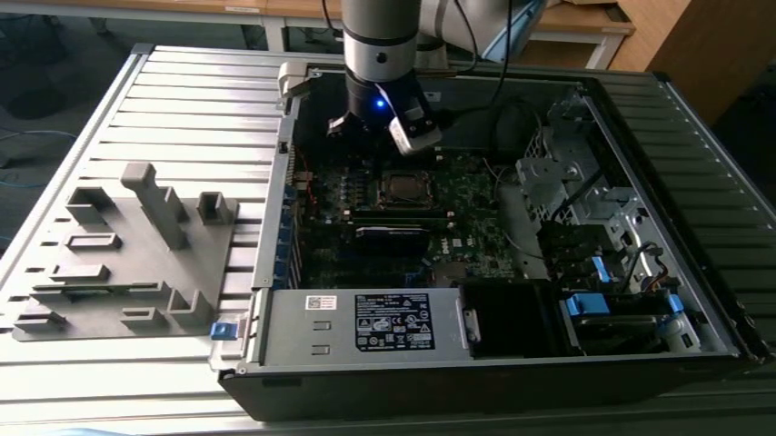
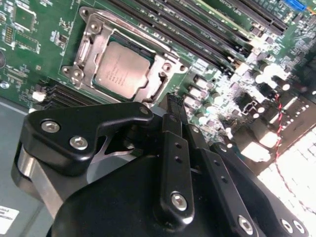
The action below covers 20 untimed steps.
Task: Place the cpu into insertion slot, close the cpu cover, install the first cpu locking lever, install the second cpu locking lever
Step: 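Install the first cpu locking lever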
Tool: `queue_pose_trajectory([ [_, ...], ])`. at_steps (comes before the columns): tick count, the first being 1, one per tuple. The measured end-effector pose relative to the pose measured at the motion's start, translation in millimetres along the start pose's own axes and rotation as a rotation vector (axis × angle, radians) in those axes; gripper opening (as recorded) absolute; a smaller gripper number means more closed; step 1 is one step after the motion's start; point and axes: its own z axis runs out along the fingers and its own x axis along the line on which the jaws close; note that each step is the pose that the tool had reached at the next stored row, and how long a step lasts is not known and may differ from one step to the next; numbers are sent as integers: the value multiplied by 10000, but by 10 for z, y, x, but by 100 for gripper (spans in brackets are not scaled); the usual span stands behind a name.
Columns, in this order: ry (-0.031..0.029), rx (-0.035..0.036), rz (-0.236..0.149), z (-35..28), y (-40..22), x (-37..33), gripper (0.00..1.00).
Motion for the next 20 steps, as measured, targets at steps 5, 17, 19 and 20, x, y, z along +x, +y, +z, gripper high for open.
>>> queue_pose_trajectory([
  [5, 2, 3, -1, -30, 0, 0, 11],
  [17, -11, 2, -1, -185, 6, 14, 11],
  [19, -24, 1, -1, -185, 4, 38, 11],
  [20, -28, 1, -1, -186, 4, 47, 11],
])
